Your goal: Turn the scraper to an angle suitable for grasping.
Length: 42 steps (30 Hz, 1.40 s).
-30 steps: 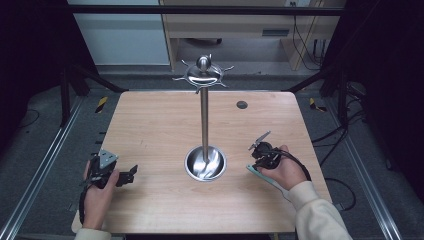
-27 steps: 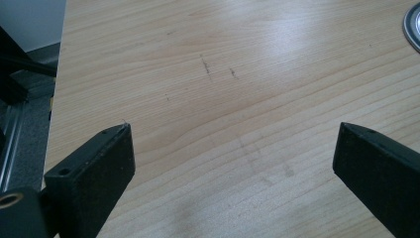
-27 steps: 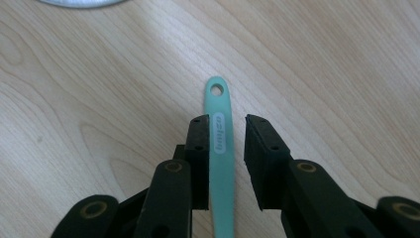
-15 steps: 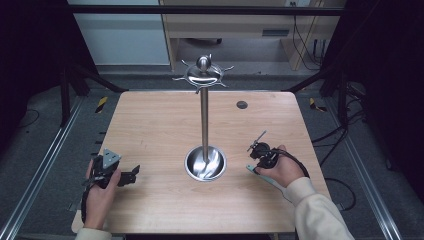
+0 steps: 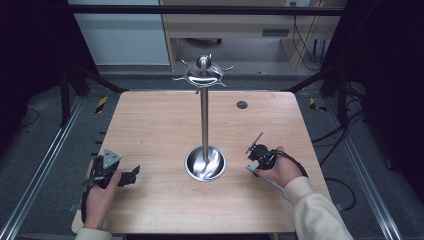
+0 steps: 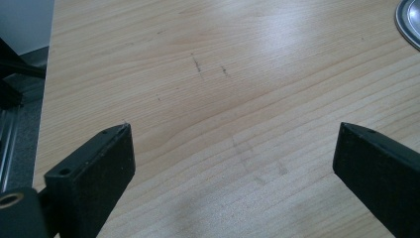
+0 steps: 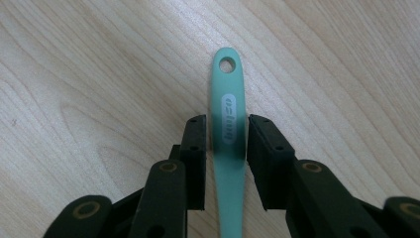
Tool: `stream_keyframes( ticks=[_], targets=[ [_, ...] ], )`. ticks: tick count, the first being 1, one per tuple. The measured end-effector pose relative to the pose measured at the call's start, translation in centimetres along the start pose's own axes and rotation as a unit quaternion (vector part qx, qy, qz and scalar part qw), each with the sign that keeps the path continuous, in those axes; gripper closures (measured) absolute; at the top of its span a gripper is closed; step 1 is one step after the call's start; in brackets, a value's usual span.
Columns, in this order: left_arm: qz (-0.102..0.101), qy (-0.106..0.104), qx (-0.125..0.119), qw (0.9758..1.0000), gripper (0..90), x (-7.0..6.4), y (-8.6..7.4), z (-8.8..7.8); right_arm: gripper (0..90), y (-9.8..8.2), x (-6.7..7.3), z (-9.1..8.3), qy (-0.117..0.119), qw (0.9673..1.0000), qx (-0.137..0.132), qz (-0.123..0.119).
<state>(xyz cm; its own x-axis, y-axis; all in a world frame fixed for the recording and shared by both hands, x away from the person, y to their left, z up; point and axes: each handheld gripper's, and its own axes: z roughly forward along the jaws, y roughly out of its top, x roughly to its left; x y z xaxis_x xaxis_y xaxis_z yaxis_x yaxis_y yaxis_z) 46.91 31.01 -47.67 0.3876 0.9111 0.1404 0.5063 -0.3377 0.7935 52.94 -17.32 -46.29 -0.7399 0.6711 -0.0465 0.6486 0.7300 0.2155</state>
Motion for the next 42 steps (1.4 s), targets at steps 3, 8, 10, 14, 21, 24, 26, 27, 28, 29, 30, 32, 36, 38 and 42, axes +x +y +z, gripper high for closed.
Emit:
stream_keyframes(
  ticks=[3, 8, 10, 14, 21, 24, 26, 27, 28, 29, 30, 32, 36, 38, 42],
  targets=[
    [-0.002, 0.001, 0.000, 1.0000, 2.4, 0.1, 0.0, 0.0, 71.1, 0.0, 0.0, 0.1, 0.000, 1.0000, 0.002, -0.001],
    [-0.001, -0.001, 0.000, 1.0000, 2.5, 0.0, 0.0, 0.0, 71.7, 0.1, 0.0, 0.2, 0.000, 1.0000, 0.005, 0.003],
    [0.001, -0.002, 0.002, 1.0000, 2.4, 0.0, 0.0, 0.1, 72.2, 0.1, -0.1, 0.3, 0.002, 1.0000, 0.008, 0.002],
    [0.002, -0.003, 0.002, 1.0000, 2.4, -0.1, 0.0, 0.0, 73.1, 0.1, -0.2, 0.4, 0.003, 1.0000, 0.008, -0.002],
    [0.000, -0.003, 0.003, 1.0000, 2.4, 0.0, 0.0, 0.1, 73.9, 0.2, -0.2, 0.3, 0.004, 0.9999, 0.013, 0.007],
    [0.000, -0.003, 0.005, 1.0000, 2.4, 0.0, -0.1, 0.1, 74.2, 0.2, -0.3, 0.4, 0.005, 0.9999, 0.013, 0.007],
    [0.000, -0.003, 0.005, 1.0000, 2.4, 0.0, -0.1, 0.1, 74.3, 0.1, -0.5, 0.4, 0.005, 0.9999, 0.010, 0.000],
    [-0.001, -0.003, 0.004, 1.0000, 2.5, 0.0, -0.1, 0.1, 74.3, 0.0, -0.6, 0.1, 0.008, 0.9999, 0.008, 0.011],
    [-0.002, -0.004, 0.003, 1.0000, 2.5, 0.0, 0.0, 0.1, 74.3, -0.1, -0.7, -0.2, 0.010, 0.9998, 0.002, 0.018],
    [-0.002, -0.004, 0.003, 1.0000, 2.4, 0.0, 0.0, 0.1, 74.4, -0.2, -0.7, -0.4, 0.008, 0.9998, -0.004, 0.020],
    [-0.001, -0.005, 0.004, 1.0000, 2.4, 0.0, 0.0, 0.1, 74.4, -0.3, -1.0, -0.7, 0.003, 0.9998, -0.014, 0.016],
    [-0.002, -0.007, 0.006, 1.0000, 2.5, -0.1, 0.0, 0.2, 74.4, -0.6, -1.1, -1.6, 0.003, 0.9990, -0.029, 0.035],
    [-0.002, -0.010, 0.004, 0.9999, 2.4, -0.1, -0.1, 0.1, 74.4, -1.1, -1.3, -2.9, -0.002, 0.9975, -0.052, 0.048],
    [-0.006, -0.011, 0.000, 0.9999, 2.4, -0.2, -0.1, -0.1, 74.4, -1.6, -1.6, -4.3, -0.007, 0.9957, -0.074, 0.055],
    [-0.005, -0.012, -0.002, 0.9999, 2.4, -0.1, -0.1, -0.2, 74.4, -1.9, -1.8, -5.8, -0.017, 0.9934, -0.096, 0.060]
  ],
)
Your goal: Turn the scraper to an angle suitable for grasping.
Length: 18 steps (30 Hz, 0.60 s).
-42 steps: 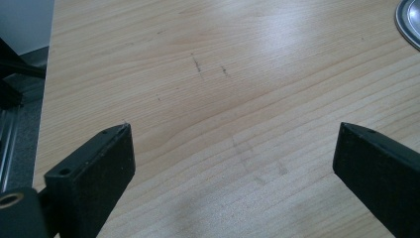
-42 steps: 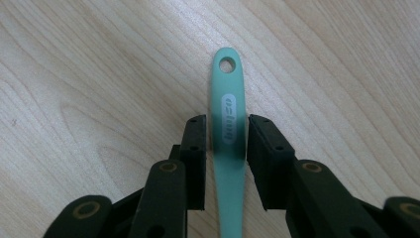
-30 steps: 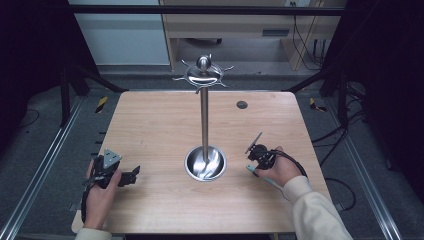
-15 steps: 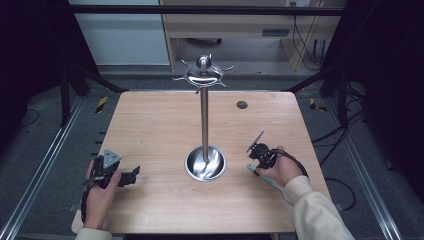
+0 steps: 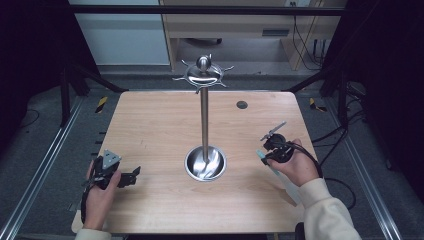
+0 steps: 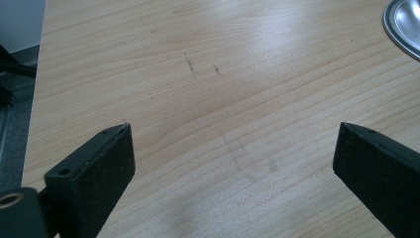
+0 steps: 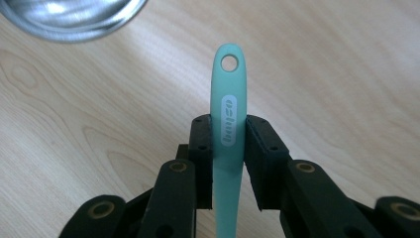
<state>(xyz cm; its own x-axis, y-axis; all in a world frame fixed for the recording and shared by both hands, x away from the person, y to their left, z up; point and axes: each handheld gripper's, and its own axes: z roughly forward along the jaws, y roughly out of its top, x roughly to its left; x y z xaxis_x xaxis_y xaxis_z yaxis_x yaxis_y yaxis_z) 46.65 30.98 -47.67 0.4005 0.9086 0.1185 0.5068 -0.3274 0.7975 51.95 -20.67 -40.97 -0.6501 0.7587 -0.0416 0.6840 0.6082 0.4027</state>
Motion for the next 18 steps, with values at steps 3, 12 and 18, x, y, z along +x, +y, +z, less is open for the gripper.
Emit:
stream_keyframes(
  ticks=[3, 12, 18],
  targets=[
    [-0.004, 0.000, 0.000, 1.0000, 2.4, 0.1, -0.1, 0.0, 74.4, 0.0, -0.3, -2.2, -0.007, 0.9992, -0.039, 0.008],
    [-0.012, -0.002, -0.003, 0.9999, 2.5, 0.3, -0.1, -0.2, 74.4, 0.3, -0.5, -6.5, -0.014, 0.9936, -0.112, 0.000],
    [-0.037, 0.009, -0.017, 0.9991, 2.5, 1.4, -0.4, -1.0, 74.4, 1.5, -0.1, -9.5, 0.002, 0.9848, -0.174, -0.002]
  ],
)
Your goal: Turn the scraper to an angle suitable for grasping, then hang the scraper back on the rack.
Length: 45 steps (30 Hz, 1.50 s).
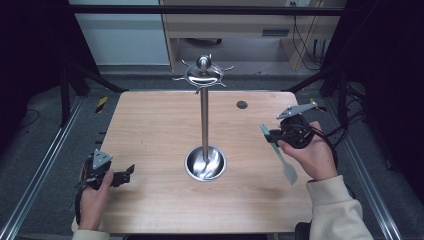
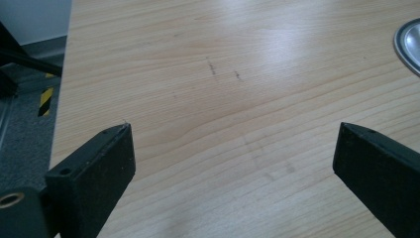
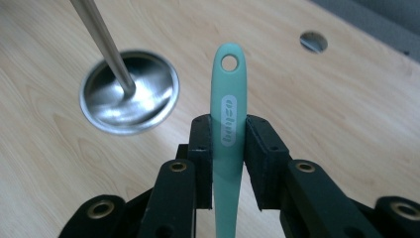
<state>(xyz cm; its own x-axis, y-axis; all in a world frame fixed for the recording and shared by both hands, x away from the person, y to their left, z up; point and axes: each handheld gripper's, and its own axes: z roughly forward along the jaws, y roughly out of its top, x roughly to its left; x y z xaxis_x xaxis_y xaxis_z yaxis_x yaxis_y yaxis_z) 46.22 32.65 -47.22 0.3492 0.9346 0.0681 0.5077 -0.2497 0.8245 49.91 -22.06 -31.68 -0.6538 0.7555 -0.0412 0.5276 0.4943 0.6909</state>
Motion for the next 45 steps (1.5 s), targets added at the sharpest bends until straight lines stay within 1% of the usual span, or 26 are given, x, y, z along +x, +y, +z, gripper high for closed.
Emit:
stream_keyframes(
  ticks=[1, 5, 8, 9, 10, 11, 12, 13, 14, 15, 16, 17, 19, 21, 23, 24, 27, 28, 29, 30, 32, 35, 38, 41, 43, 45],
  targets=[
    [-0.004, 0.004, -0.002, 1.0000, 2.5, 0.1, -0.1, -0.1, 74.4, 0.0, 0.0, 0.0, 0.000, 1.0000, 0.000, 0.000],
    [-0.018, 0.005, -0.004, 0.9998, 2.5, 0.5, -0.3, -0.4, 74.4, 1.4, 0.1, -1.0, 0.010, 0.9990, -0.044, 0.001],
    [-0.013, 0.005, -0.001, 0.9999, 2.5, 0.4, -0.4, -0.4, 74.4, 2.3, 0.4, -1.6, 0.005, 0.9978, -0.066, -0.002],
    [-0.012, 0.006, -0.002, 0.9999, 2.5, 0.3, -0.4, -0.4, 74.4, 2.3, 0.4, -1.6, 0.005, 0.9978, -0.066, -0.002],
    [-0.007, 0.005, -0.001, 1.0000, 2.5, 0.2, -0.3, -0.4, 74.3, 2.6, 0.5, -1.9, 0.006, 0.9972, -0.075, -0.003],
    [-0.003, 0.005, -0.001, 1.0000, 2.5, 0.1, -0.3, -0.4, 74.4, 2.9, 0.6, -2.2, 0.008, 0.9962, -0.087, -0.002],
    [-0.002, 0.004, 0.000, 1.0000, 2.5, 0.0, -0.3, -0.4, 74.3, 3.4, 0.7, -2.6, 0.010, 0.9943, -0.106, -0.001],
    [0.000, 0.004, 0.001, 1.0000, 2.5, 0.0, -0.3, -0.3, 74.3, 3.4, 0.7, -2.6, 0.010, 0.9943, -0.106, -0.001],
    [0.002, 0.002, 0.002, 1.0000, 2.5, -0.1, -0.3, -0.3, 74.4, 3.5, 0.7, -2.8, 0.011, 0.9937, -0.112, 0.000],
    [0.008, 0.000, 0.004, 1.0000, 2.5, -0.3, -0.4, -0.4, 74.4, 3.9, 0.6, -3.2, 0.011, 0.9918, -0.127, 0.003],
    [0.008, 0.000, 0.004, 1.0000, 2.5, -0.3, -0.4, -0.4, 74.4, 3.9, 0.6, -3.2, 0.011, 0.9918, -0.127, 0.003],
    [0.015, -0.005, 0.004, 0.9999, 2.5, -0.6, -0.5, -0.6, 74.3, 4.3, 0.6, -3.4, 0.009, 0.9897, -0.142, 0.007],
    [0.018, -0.010, 0.006, 0.9998, 2.5, -0.9, -0.7, -0.8, 74.3, 4.5, 0.5, -3.6, 0.011, 0.9873, -0.158, 0.012],
    [0.021, -0.010, 0.007, 0.9997, 2.5, -1.0, -0.7, -0.8, 74.3, 4.7, 0.5, -3.7, 0.013, 0.9859, -0.166, 0.015],
    [0.026, -0.010, 0.008, 0.9996, 2.5, -1.2, -0.7, -0.9, 74.3, 4.9, 0.5, -3.9, 0.007, 0.9859, -0.167, 0.011],
    [0.026, -0.011, 0.007, 0.9996, 2.5, -1.2, -0.7, -0.9, 74.3, 4.8, 0.6, -4.2, 0.000, 0.9850, -0.172, 0.012],
    [0.023, -0.009, 0.005, 0.9997, 2.5, -1.2, -0.5, -0.9, 74.3, 4.6, 0.7, -4.4, 0.003, 0.9836, -0.180, 0.013],
    [0.025, -0.008, 0.004, 0.9997, 2.5, -1.2, -0.5, -0.9, 74.3, 4.3, 0.7, -4.6, 0.001, 0.9823, -0.186, 0.020],
    [0.024, -0.008, 0.002, 0.9997, 2.5, -1.2, -0.5, -0.9, 74.3, 4.3, 0.7, -4.6, 0.001, 0.9823, -0.186, 0.020],
    [0.024, -0.007, 0.000, 0.9997, 2.5, -1.1, -0.4, -1.0, 74.3, 4.2, 0.6, -4.8, 0.001, 0.9804, -0.196, 0.024],
    [0.024, -0.008, -0.001, 0.9997, 2.5, -1.1, -0.4, -1.1, 74.3, 4.3, 0.8, -5.0, 0.000, 0.9786, -0.204, 0.029],
    [0.028, -0.006, -0.002, 0.9996, 2.5, -0.9, -0.4, -1.4, 74.2, 4.5, 1.3, -5.2, 0.000, 0.9775, -0.209, 0.026],
    [0.020, -0.003, -0.012, 0.9997, 2.4, -0.4, -0.4, -1.8, 74.2, 5.0, 2.4, -5.7, -0.001, 0.9753, -0.220, 0.016],
    [0.016, -0.001, -0.010, 0.9998, 2.4, -0.1, -0.5, -2.0, 74.2, 5.4, 3.0, -6.1, 0.000, 0.9726, -0.232, 0.010],
    [0.016, -0.001, -0.009, 0.9998, 2.4, 0.0, -0.4, -2.0, 74.2, 5.4, 3.2, -6.2, 0.002, 0.9720, -0.235, 0.008],
    [0.020, 0.001, -0.009, 0.9998, 2.5, -0.1, -0.4, -2.0, 74.2, 5.5, 3.7, -6.4, 0.004, 0.9705, -0.241, 0.005]
  ],
)
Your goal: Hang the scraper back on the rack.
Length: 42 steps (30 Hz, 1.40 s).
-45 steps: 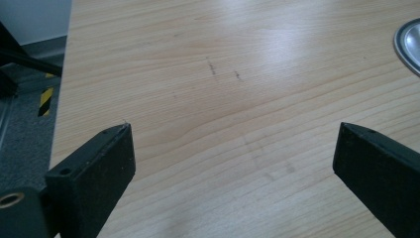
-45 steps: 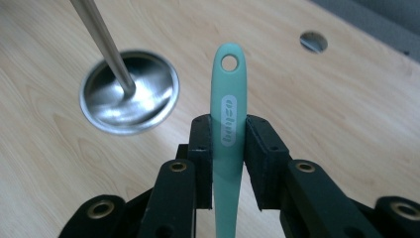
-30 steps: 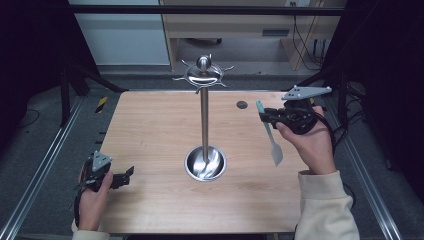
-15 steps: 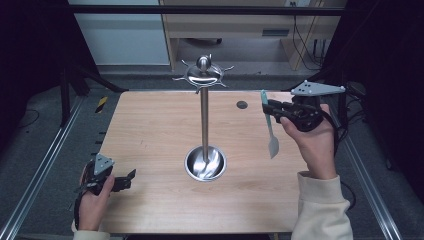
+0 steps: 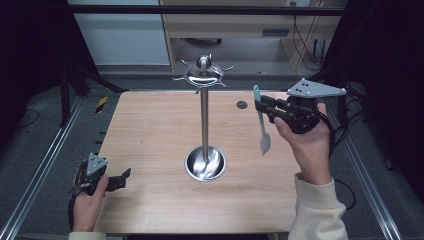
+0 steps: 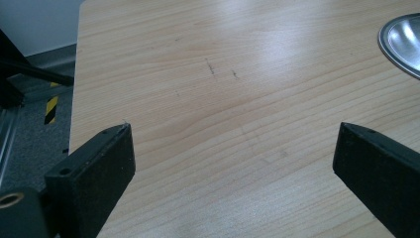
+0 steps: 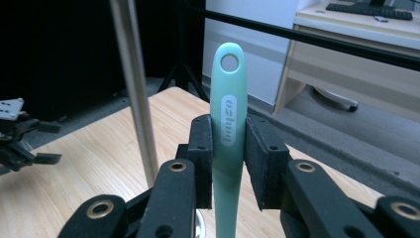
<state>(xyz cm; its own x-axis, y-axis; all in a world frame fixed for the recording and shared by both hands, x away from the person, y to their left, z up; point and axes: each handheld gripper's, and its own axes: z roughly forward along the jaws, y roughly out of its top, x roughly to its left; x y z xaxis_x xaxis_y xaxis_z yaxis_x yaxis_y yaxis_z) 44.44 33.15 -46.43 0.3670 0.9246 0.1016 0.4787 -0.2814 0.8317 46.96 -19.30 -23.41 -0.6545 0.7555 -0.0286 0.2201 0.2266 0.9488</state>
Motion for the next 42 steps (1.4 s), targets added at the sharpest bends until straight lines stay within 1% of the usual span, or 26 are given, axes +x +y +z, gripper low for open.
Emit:
stream_keyframes(
  ticks=[1, 3, 5, 8, 9, 11, 14, 19, 24, 28, 35, 40, 42],
  targets=[
    [0.001, 0.003, 0.000, 1.0000, 2.4, 0.0, 0.0, 0.0, 74.2, 0.1, 0.3, 0.0, 0.003, 1.0000, -0.003, -0.005],
    [0.005, 0.007, -0.002, 1.0000, 2.5, 0.0, 0.1, -0.2, 74.2, 0.2, 0.5, -0.1, 0.003, 1.0000, -0.004, -0.005],
    [0.002, 0.007, -0.003, 1.0000, 2.4, 0.1, 0.1, -0.2, 74.2, 0.4, 1.0, 0.1, 0.008, 0.9999, -0.008, -0.010],
    [0.002, 0.007, -0.002, 1.0000, 2.4, 0.2, 0.0, -0.2, 74.2, 0.5, 1.3, 0.1, 0.011, 0.9998, -0.015, -0.012],
    [0.002, 0.007, -0.002, 1.0000, 2.4, 0.2, 0.0, -0.2, 74.2, 0.6, 1.7, 0.3, 0.013, 0.9996, -0.022, -0.013],
    [0.000, 0.007, -0.004, 1.0000, 2.4, 0.2, 0.1, -0.3, 74.2, 0.6, 2.0, 0.5, 0.018, 0.9993, -0.029, -0.014],
    [0.001, 0.008, -0.005, 1.0000, 2.4, 0.2, 0.1, -0.3, 74.2, 0.7, 2.4, 0.5, 0.023, 0.9991, -0.032, -0.016],
    [0.003, 0.008, -0.003, 1.0000, 2.4, 0.2, 0.2, -0.2, 74.2, 0.8, 2.7, 0.4, 0.023, 0.9990, -0.035, -0.016],
    [0.003, 0.010, -0.003, 0.9999, 2.4, 0.2, 0.1, -0.2, 74.2, 1.1, 2.9, 0.2, 0.037, 0.9981, -0.047, -0.013],
    [0.003, 0.011, -0.004, 0.9999, 2.4, 0.3, 0.1, -0.2, 74.1, 1.2, 3.1, 0.2, 0.042, 0.9977, -0.052, -0.012],
    [0.005, 0.011, -0.002, 0.9999, 2.4, 0.2, 0.2, -0.2, 74.1, 1.8, 3.6, 0.3, 0.064, 0.9958, -0.065, -0.007],
    [0.004, 0.013, -0.002, 0.9999, 2.4, 0.3, 0.1, -0.2, 74.1, 2.2, 4.3, 0.4, 0.070, 0.9951, -0.069, -0.014],
    [0.004, 0.012, -0.001, 0.9999, 2.4, 0.3, 0.1, -0.2, 74.1, 2.3, 4.3, 0.5, 0.069, 0.9952, -0.067, -0.014]
  ],
)
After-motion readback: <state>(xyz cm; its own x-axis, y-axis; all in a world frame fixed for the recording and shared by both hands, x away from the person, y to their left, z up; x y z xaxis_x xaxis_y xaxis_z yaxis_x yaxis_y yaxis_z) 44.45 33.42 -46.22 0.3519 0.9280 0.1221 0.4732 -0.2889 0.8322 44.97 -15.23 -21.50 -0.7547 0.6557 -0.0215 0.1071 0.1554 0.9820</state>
